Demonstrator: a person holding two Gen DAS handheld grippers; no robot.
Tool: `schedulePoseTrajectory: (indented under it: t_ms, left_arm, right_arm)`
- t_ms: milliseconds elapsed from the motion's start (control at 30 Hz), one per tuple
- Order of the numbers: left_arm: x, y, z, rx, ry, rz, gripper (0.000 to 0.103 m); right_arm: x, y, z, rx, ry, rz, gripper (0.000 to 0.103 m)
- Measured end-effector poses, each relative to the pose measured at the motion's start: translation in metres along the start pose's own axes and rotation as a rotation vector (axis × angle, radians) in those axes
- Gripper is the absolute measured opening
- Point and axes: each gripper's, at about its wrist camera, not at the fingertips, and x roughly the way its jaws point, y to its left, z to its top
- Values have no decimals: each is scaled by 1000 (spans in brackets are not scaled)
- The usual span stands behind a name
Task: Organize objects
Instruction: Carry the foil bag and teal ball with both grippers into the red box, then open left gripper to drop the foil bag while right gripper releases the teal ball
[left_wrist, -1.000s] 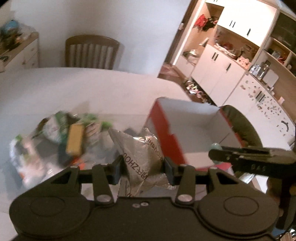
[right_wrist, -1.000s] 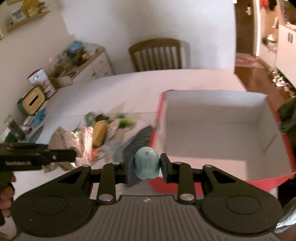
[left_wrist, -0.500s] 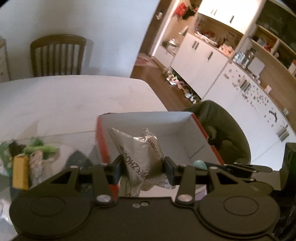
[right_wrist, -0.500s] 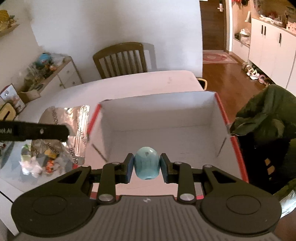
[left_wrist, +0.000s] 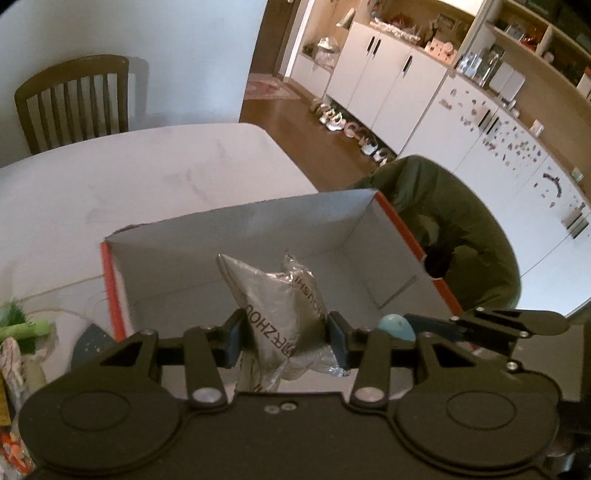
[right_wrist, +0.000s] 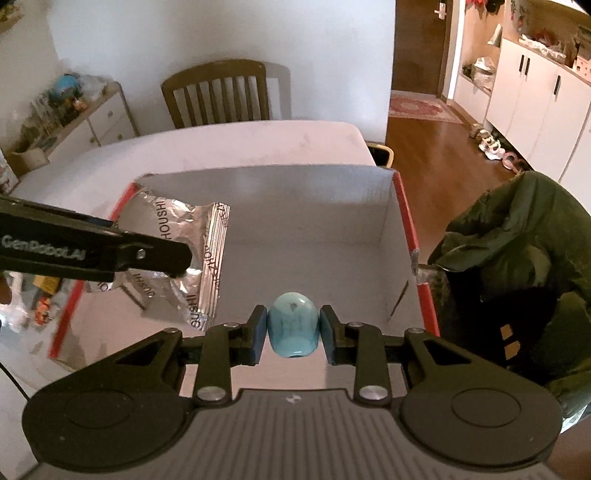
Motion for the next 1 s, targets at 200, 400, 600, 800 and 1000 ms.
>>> schedulePoseTrajectory:
  t_ms: [200, 400, 600, 800, 1000]
  left_arm:
    - [38, -2, 4, 24, 64, 36, 46]
    - [71, 1, 5, 34, 133, 54, 46]
    - [89, 9, 4, 11, 179, 58, 46]
    - [101, 10, 1, 10, 215, 61, 46]
    - [107, 11, 4, 13, 245, 67, 51]
  right_arm:
    - [24, -6, 1, -30, 70, -8, 30]
    - [46, -5, 2, -96, 145, -3, 30]
    - [62, -4, 0, -114, 225, 19, 30]
    - [71, -5, 0, -104, 294, 27, 30]
    - [71, -2, 1, -110, 329, 28, 30]
